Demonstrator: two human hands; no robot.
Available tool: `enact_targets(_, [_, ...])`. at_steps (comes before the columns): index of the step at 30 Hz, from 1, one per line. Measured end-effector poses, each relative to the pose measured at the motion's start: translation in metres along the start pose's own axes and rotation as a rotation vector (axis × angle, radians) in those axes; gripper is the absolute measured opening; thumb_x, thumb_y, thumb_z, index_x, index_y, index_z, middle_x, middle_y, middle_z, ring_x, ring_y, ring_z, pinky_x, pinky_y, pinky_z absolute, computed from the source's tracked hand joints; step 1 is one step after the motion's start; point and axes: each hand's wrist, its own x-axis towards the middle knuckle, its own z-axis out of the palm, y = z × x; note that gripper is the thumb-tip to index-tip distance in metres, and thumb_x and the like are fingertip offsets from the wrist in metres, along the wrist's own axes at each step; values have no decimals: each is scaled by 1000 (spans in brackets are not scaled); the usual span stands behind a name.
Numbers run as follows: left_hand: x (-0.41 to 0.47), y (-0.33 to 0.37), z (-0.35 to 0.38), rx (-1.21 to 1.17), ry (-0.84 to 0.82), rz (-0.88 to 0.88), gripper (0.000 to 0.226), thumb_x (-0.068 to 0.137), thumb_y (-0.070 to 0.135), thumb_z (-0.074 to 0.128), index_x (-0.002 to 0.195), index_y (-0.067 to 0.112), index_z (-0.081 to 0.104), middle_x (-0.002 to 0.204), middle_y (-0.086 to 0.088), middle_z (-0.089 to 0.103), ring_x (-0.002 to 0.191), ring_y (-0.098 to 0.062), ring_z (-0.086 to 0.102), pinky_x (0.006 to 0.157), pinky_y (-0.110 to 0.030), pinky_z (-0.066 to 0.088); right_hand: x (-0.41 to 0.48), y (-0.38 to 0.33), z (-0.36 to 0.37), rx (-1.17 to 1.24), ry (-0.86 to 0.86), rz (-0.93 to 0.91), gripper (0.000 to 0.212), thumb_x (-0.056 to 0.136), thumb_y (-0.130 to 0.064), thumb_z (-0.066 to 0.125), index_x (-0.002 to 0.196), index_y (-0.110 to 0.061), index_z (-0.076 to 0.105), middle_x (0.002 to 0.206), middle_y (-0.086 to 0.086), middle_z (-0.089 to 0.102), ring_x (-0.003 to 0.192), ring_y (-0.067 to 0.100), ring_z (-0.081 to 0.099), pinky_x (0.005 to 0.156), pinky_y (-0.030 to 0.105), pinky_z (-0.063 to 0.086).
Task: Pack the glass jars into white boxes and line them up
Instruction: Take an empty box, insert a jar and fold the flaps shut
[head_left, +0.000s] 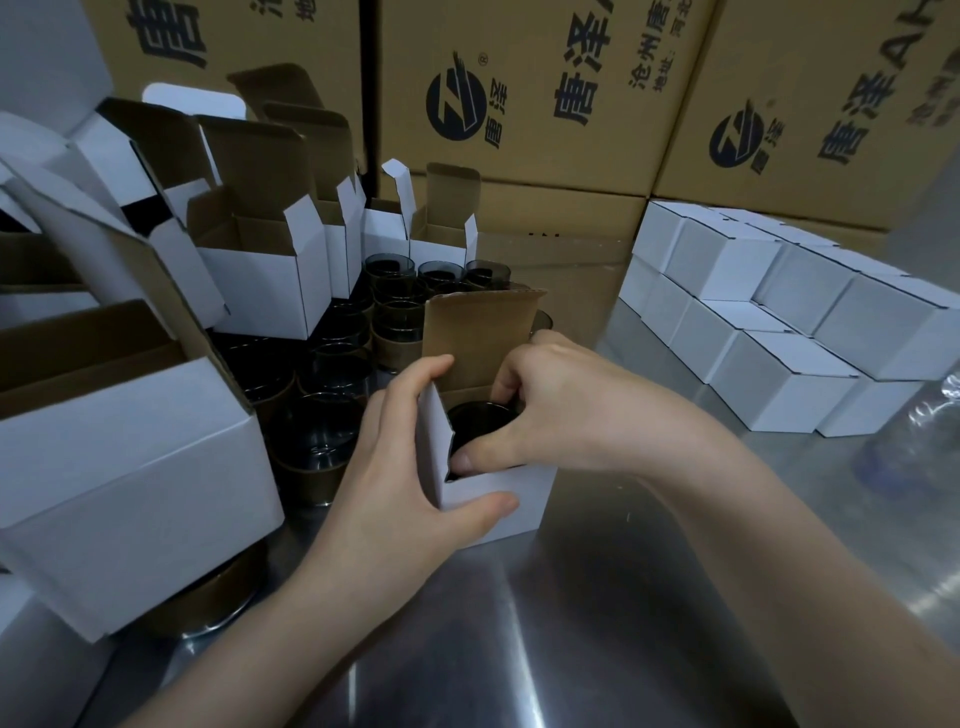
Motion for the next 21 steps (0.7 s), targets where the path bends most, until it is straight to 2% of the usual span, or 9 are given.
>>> enact_targets(3, [0,0,0,14,-2,8,96,59,41,86,125,71,24,134,31,35,118,27,32,83,0,35,0,2,1,4,27,-13,42,62,-57,81,75,-29,53,95,-9,38,84,8,42,56,23,31])
enact_targets(5, [0,1,0,16,-3,8,94,57,45,81,124,73,22,133,34,33,117,29,30,84,-3,34,2,3,3,-2,37,-24,44,62,-58,81,76,-28,53,94,-9,38,85,8,42,56,23,31])
enact_targets(8, [-1,2,0,5,-3,10,94,57,45,81,125,73,22,132,34,34,122,22,34,90,-12,36,1,7,4,8,62,-49,46,61,-59,80,86,-25,61,95,-10,41,86,7,45,58,22,34])
enact_targets(11, [-1,2,0,18,-13,21,95,60,45,80,129,73,22,129,42,29,124,21,33,97,-18,36,-1,15,0,164,121,-54,40,64,-55,79,92,-29,66,86,-13,52,74,1,52,56,16,40])
enact_targets(12, [-1,3,-1,23,-17,23,95,60,45,80,130,73,22,128,43,29,125,19,34,99,-20,37,-1,17,-1,267,144,-53,32,68,-50,79,90,-30,67,80,-14,56,67,1,53,57,15,40])
enact_targets(14, [-2,4,-1,30,-24,24,96,62,43,80,133,72,22,126,41,31,125,16,36,101,-22,38,0,24,-6,505,206,-73,6,80,-26,75,82,-27,70,70,-11,60,58,3,51,59,20,42])
enact_targets(16, [-2,4,-2,33,-35,17,96,65,41,81,135,71,22,125,39,32,124,16,38,99,-20,37,2,33,-10,627,319,-78,28,87,-3,62,74,-27,69,67,-3,60,55,9,51,57,25,43])
enact_targets(18, [-3,4,-2,37,-47,0,95,65,43,78,137,69,21,125,38,33,122,17,38,98,-20,38,3,41,-15,688,391,-68,38,86,7,52,75,-25,68,70,-1,61,52,7,51,53,22,44])
enact_targets(21, [-3,5,-2,34,-77,-25,94,68,48,74,138,71,17,125,39,30,120,21,34,94,-15,35,4,55,-20,756,314,-25,38,85,15,45,84,-17,65,77,3,60,51,5,54,46,18,44])
